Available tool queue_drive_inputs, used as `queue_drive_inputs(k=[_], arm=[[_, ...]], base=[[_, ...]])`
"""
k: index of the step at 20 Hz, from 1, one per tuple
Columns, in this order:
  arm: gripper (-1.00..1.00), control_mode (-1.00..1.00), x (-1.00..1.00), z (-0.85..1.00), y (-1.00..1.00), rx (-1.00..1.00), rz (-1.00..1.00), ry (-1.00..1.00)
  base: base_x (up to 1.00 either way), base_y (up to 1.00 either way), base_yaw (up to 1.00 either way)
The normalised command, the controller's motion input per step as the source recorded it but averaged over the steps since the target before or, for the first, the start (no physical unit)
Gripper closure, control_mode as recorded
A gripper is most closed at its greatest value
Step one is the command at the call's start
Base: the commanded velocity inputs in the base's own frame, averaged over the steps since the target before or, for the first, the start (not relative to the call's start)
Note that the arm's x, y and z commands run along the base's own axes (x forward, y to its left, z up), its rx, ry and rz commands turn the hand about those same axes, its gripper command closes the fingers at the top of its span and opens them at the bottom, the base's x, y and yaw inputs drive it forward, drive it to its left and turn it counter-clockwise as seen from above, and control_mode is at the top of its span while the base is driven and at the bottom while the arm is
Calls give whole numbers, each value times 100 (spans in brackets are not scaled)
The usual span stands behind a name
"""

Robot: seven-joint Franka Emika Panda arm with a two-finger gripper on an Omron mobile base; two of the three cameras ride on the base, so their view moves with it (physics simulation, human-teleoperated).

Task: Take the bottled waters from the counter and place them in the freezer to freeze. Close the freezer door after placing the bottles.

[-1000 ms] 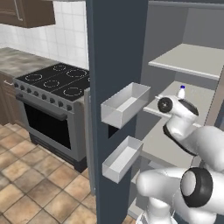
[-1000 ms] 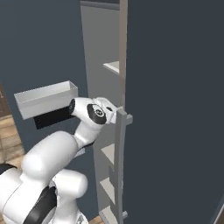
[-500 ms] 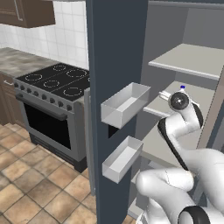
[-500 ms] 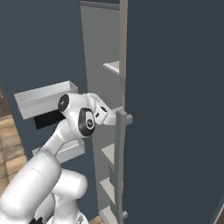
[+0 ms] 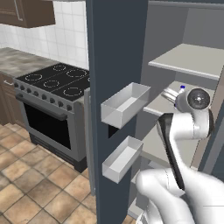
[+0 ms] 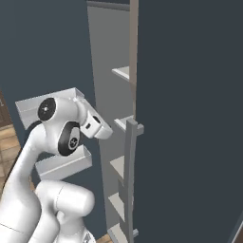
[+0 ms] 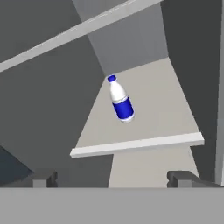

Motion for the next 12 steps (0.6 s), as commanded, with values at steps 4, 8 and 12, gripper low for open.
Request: queue_drive_inputs(k=[4, 8, 12], arm=[[-100, -100, -100, 28, 29, 8, 19, 1], [-100, -100, -97, 36, 13, 9, 31, 13], [-100, -100, -81, 51, 18, 2, 35, 23]], base=[[0, 0, 0], [0, 0, 0], [0, 0, 0]])
